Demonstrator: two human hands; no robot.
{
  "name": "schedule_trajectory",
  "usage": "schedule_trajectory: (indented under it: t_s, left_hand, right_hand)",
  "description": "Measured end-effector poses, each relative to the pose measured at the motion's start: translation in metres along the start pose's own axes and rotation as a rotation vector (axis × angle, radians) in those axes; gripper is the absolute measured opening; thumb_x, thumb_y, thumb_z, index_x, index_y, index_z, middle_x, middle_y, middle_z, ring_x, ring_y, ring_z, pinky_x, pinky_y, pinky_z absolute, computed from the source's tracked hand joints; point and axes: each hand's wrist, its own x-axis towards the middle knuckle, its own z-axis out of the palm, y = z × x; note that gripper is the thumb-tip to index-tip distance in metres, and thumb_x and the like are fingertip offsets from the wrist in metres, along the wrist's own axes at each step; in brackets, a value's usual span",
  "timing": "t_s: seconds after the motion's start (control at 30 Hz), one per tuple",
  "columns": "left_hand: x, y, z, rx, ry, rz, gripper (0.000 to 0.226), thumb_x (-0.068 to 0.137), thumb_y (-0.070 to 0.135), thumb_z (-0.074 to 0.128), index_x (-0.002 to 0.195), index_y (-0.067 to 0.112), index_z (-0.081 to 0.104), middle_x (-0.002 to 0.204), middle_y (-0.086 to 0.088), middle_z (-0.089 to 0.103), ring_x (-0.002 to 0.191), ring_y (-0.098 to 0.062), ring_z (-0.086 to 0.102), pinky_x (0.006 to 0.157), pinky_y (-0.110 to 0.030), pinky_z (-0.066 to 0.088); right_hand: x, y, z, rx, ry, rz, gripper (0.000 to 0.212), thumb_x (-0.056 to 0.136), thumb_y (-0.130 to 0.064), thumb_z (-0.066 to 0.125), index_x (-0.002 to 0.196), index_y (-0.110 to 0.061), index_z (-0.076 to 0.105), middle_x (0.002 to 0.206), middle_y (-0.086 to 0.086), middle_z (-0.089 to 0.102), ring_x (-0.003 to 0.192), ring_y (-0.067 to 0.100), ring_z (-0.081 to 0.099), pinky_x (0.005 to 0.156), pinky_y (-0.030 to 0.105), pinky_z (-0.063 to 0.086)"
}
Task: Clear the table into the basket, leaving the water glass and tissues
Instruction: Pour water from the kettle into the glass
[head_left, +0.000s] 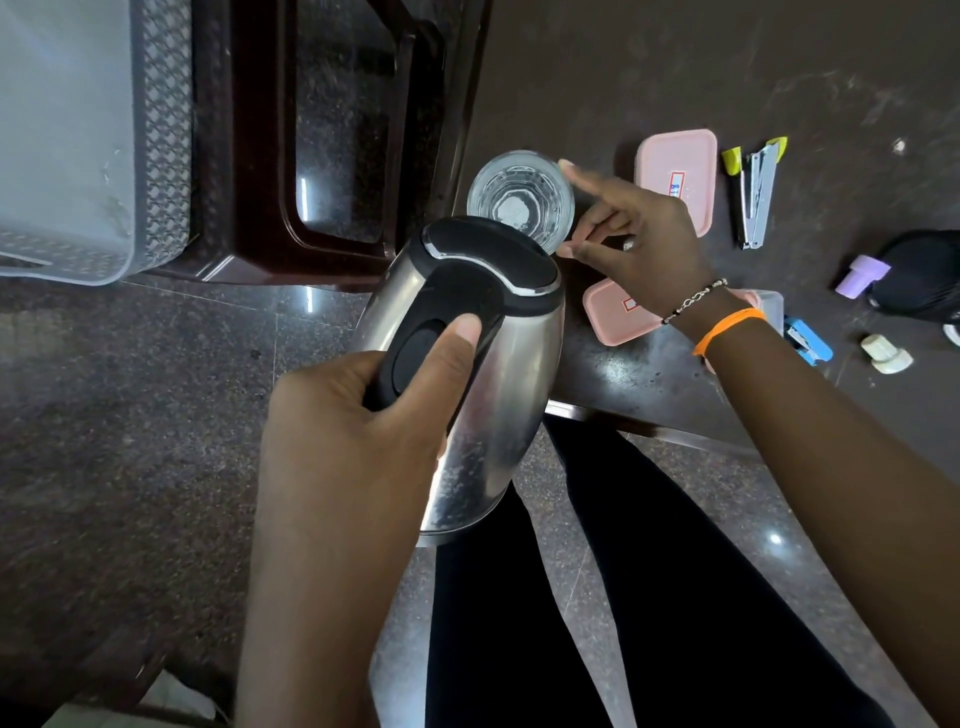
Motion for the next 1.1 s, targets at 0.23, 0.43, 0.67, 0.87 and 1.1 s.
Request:
schedule_trajectory:
  t_s: [0.23,0.43,0.67,0.87,1.1]
  left_hand:
    - [0.001,-0.003,0.000,-0.002,0.002,0.003,0.065,0.067,0.061,0.066,0.063,-0.003,0.054,0.055,-0.025,0.052,0.042,-0.019,0.044,0.050,-0.033,0.043]
    - [0.000,-0.004,0.000,-0.013,0.008,0.023,0.063,0.073,0.055,0.064,0.059,-0.005,0.054,0.054,-0.025,0.052,0.041,-0.018,0.044,0.048,-0.029,0.041]
    - [0.002,-0.012,-0.002,-0.003,-0.007,0.057,0.066,0.072,0.060,0.064,0.060,-0.004,0.053,0.056,-0.026,0.052,0.042,-0.018,0.043,0.047,-0.029,0.041]
    - [0.003,-0.026,-0.009,0.017,-0.044,0.131,0.067,0.076,0.056,0.061,0.057,-0.007,0.045,0.057,-0.029,0.046,0.043,-0.018,0.036,0.041,-0.024,0.030]
    - [0.004,-0.052,-0.026,-0.107,0.037,0.164,0.055,0.065,0.051,0.054,0.058,-0.002,0.040,0.054,-0.025,0.038,0.044,-0.014,0.032,0.041,-0.024,0.026]
  right_hand:
    - [0.001,-0.001,-0.001,0.003,-0.011,0.018,0.065,0.074,-0.018,0.075,0.131,-0.029,0.047,0.076,-0.001,0.064,0.065,0.008,0.059,0.076,0.016,0.050]
    - [0.001,-0.003,-0.001,-0.017,-0.008,0.014,0.064,0.074,-0.017,0.074,0.131,-0.028,0.047,0.076,-0.002,0.064,0.060,-0.003,0.056,0.068,0.002,0.044]
    - [-0.002,-0.003,0.000,-0.057,0.001,0.017,0.065,0.076,-0.017,0.072,0.133,-0.030,0.044,0.077,-0.003,0.063,0.060,-0.008,0.056,0.071,-0.001,0.043]
    - [-0.008,-0.012,0.004,-0.123,0.006,0.019,0.066,0.078,-0.013,0.067,0.136,-0.026,0.039,0.078,-0.003,0.063,0.063,0.009,0.055,0.078,0.016,0.048]
    - [-0.016,-0.039,0.015,-0.272,0.120,0.039,0.055,0.080,-0.010,0.060,0.131,-0.022,0.044,0.071,0.001,0.057,0.052,0.002,0.043,0.061,0.020,0.036]
